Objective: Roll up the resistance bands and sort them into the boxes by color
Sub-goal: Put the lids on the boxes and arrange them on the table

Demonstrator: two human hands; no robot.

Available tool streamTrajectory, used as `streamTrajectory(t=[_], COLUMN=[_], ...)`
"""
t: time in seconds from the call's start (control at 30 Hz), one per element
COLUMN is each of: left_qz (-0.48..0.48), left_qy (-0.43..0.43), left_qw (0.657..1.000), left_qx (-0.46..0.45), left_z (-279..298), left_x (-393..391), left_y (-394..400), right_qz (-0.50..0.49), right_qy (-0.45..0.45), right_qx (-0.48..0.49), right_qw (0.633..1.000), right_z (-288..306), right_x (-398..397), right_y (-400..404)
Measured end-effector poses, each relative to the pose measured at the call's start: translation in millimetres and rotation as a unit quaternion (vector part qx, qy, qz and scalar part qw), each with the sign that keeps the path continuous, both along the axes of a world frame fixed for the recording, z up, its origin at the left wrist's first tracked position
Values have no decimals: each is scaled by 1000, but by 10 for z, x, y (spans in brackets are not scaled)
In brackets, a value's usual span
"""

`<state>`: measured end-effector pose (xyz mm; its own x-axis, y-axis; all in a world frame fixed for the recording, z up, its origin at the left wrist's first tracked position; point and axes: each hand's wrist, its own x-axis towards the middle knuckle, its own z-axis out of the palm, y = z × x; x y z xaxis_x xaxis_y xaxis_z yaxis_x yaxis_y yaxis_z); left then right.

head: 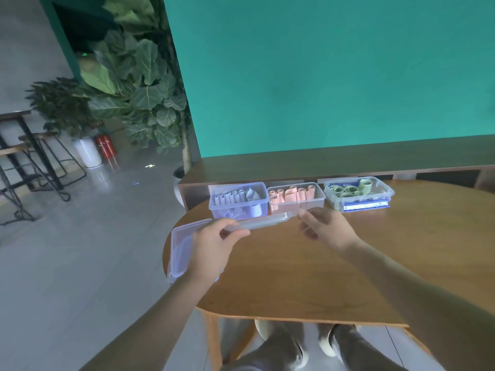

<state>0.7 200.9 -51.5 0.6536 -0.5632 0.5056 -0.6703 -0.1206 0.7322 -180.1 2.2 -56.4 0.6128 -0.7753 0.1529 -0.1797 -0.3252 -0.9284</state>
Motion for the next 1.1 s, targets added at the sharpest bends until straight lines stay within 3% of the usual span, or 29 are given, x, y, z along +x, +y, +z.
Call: streamTrajectory(t=[0.2,0.43,0.57,0.83,1.1], left_qz=[-29,-1,15,-12,-24], left_qy=[168,274,367,410,444], left_qw=[985,962,926,901,873], left_qx=[-8,-16,-92,-143,-201], left_z=[23,-193,-366,-516,-447], left_x=[1,75,185,368,611], left_y=[-320,-664,-828,-1251,-1718], right_qz=[-51,-81,-86,-70,-121], right_qy=[21,76,87,88,-35], right_qx=[4,-7,26,51,240], right_qw=[998,994,992,992,963], right_z=[-168,-429,-642,-827,-743], right_x=[-345,-422,-383,6,716], right_y=[-345,-742,-945,-1269,-1674])
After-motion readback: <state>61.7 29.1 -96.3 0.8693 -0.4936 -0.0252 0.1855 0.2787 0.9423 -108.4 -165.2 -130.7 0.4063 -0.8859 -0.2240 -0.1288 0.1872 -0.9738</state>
